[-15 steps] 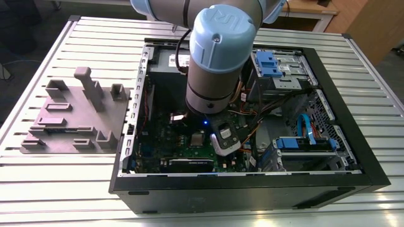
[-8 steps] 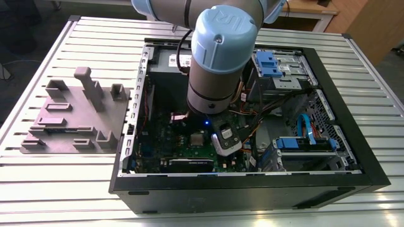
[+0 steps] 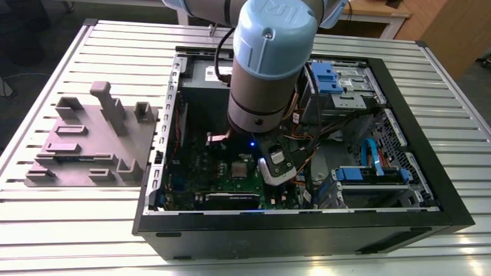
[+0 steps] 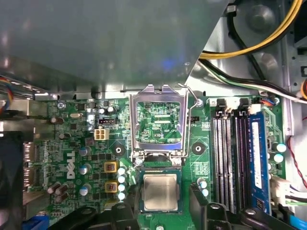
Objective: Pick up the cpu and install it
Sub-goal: 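Place the cpu into insertion slot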
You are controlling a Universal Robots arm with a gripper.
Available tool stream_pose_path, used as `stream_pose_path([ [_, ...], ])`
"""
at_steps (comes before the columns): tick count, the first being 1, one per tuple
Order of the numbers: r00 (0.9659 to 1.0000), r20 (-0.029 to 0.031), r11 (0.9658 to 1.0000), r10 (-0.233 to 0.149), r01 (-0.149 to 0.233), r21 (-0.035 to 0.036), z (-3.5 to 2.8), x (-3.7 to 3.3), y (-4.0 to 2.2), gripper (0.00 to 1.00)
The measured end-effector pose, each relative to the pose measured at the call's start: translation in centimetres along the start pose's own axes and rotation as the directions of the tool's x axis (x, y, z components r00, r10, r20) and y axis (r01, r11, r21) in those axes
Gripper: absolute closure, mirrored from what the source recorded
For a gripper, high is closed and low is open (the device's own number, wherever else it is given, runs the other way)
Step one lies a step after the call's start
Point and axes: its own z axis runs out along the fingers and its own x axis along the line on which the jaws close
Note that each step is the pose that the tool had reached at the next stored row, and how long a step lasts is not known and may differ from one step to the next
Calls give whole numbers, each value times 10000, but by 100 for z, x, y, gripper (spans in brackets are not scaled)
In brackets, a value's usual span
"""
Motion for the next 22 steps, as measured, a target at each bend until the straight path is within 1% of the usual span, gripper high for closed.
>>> stream_pose_path([
  [1,10000,0,10000,0,0,0,-19,1,2,47],
  [3,10000,-1,10000,0,0,0,-56,2,5,60],
  [4,10000,-1,10000,0,0,0,-75,3,6,60],
  [5,10000,-1,10000,0,0,0,-95,3,8,65],
  [6,10000,-1,10000,0,0,0,-113,4,9,65],
  [7,10000,-1,10000,0,0,0,-129,4,10,71],
  [9,10000,-1,10000,0,0,-1,-142,5,11,83],
  [10,10000,0,10000,0,0,-3,-142,5,12,83],
  [11,10000,0,10000,-1,1,-3,-142,5,12,89],
  [13,10000,-2,10000,0,0,0,-145,5,11,90],
  [21,10000,-2,10000,0,0,1,-143,5,11,90],
  [22,10000,-1,10000,0,0,2,-142,5,11,89],
])
